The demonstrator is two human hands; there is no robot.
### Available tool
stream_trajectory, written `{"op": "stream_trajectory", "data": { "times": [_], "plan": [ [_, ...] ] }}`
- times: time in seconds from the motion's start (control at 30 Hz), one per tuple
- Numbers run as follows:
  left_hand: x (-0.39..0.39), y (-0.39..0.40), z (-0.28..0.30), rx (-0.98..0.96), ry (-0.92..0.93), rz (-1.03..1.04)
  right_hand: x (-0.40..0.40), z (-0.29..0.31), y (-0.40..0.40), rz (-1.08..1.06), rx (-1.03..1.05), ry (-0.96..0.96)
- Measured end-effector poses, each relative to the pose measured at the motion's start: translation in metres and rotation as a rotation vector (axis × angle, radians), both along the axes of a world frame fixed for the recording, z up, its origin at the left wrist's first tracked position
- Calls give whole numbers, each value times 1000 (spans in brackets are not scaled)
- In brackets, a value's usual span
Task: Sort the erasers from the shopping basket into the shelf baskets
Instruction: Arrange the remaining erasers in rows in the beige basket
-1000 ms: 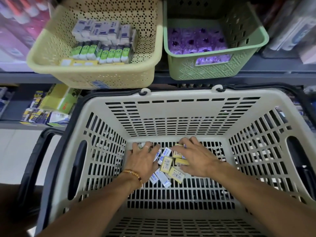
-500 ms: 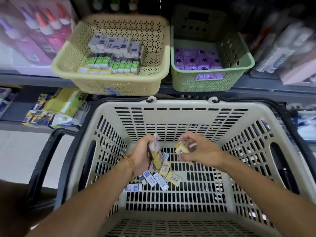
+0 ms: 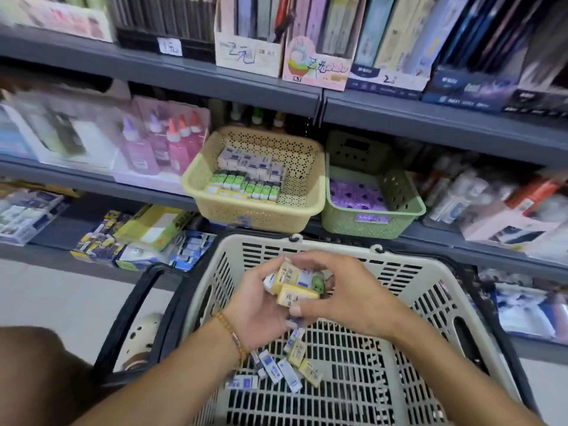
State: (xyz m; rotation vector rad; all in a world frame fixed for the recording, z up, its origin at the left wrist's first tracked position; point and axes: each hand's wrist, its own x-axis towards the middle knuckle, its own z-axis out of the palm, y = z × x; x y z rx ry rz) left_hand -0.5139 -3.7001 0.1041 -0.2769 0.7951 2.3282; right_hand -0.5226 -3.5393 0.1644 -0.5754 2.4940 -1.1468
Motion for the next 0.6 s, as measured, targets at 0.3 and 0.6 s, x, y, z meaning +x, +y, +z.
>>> {"op": "stream_trajectory", "data": {
  "times": [0.3, 0.6],
  "plan": [
    [-10, -31, 46, 118, -19, 278, -12, 32, -40, -91, -155, 155],
    [-36, -57, 68, 119, 20, 411, -43, 45, -81, -208, -371, 78]
  ]
}}
